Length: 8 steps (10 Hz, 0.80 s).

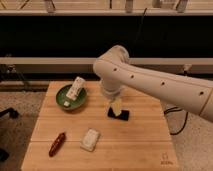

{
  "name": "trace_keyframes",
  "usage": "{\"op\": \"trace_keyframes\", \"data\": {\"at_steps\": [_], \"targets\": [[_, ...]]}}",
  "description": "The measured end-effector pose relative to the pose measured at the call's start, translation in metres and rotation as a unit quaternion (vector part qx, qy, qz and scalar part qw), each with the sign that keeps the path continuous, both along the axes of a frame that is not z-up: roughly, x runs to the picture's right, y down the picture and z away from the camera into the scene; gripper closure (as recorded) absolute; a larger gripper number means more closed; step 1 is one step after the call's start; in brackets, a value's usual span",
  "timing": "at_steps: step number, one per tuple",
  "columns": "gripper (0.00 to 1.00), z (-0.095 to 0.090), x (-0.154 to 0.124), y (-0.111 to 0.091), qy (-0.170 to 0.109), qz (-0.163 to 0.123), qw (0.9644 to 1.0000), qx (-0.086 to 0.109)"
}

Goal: Move the arm in a circular motion

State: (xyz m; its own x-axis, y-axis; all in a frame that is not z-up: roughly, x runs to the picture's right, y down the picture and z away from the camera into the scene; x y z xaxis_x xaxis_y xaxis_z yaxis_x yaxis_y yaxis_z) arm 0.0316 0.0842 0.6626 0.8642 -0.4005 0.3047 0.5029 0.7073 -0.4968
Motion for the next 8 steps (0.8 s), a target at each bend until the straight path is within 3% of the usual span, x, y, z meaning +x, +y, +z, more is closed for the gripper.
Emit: {"op": "trace_keyframes", "data": {"at_steps": [2, 6, 8], "targets": [[0.20, -0.012, 0.011, 0.012, 0.000, 0.000, 1.0000, -0.003], [0.20, -0.013, 0.013, 0.014, -0.001, 0.006, 1.0000, -0.007], [0.20, -0.023, 0.032, 0.025, 0.006, 0.024, 0.9997, -0.006]]}}
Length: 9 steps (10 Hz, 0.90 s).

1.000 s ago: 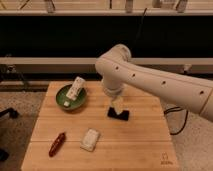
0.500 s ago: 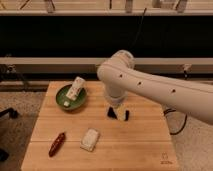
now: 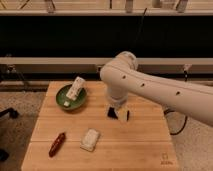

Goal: Move the arm in a circular motion

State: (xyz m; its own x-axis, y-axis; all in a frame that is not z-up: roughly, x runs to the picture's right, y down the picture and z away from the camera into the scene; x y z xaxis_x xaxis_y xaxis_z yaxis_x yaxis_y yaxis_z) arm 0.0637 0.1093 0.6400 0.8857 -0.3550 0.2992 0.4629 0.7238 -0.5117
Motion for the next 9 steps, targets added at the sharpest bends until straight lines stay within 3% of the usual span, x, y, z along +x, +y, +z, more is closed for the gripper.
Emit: {"op": "trace_keyframes", "data": {"at_steps": [4, 9], "targets": [[0.20, -0.007, 0.016, 0.008, 0.009, 0.023, 0.9997, -0.002], [0.20, -0.004, 0.088, 0.013, 0.038, 0.072, 0.9966, -0.014]]}}
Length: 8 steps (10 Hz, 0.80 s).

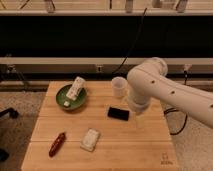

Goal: Move the arm in a circular motion

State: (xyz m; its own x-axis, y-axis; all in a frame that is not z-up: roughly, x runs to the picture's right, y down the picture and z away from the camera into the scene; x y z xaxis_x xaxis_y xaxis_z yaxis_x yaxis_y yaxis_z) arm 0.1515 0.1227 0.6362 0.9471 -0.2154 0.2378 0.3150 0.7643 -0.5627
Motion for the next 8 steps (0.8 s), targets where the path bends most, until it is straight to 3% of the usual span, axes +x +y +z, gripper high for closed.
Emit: {"op": "trace_keyframes", "data": {"at_steps": [6, 8], "targets": [[0.20, 0.015, 0.057, -0.009, 0.027, 0.044, 0.9987, -0.004], [0.20, 0.025, 0.058, -0.020, 0.033, 0.055, 0.9979, -0.004]]}}
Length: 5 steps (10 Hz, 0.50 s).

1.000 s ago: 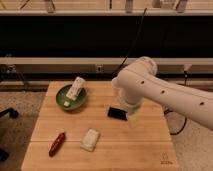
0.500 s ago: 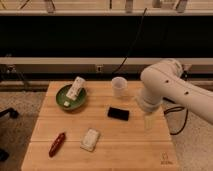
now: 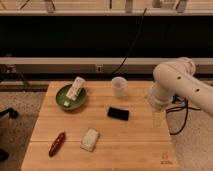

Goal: Move the arm in a circular motion

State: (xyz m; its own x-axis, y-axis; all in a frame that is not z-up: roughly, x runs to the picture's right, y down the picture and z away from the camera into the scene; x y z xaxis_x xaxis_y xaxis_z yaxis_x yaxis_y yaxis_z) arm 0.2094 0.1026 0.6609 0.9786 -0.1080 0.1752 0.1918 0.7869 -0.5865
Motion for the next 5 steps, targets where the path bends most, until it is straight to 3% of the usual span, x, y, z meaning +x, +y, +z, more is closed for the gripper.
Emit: {"op": "trace_keyframes", "data": {"at_steps": [5], "targets": [[0.20, 0.014, 0.018, -0.015, 0.016, 0.023, 0.9996, 0.000]]}}
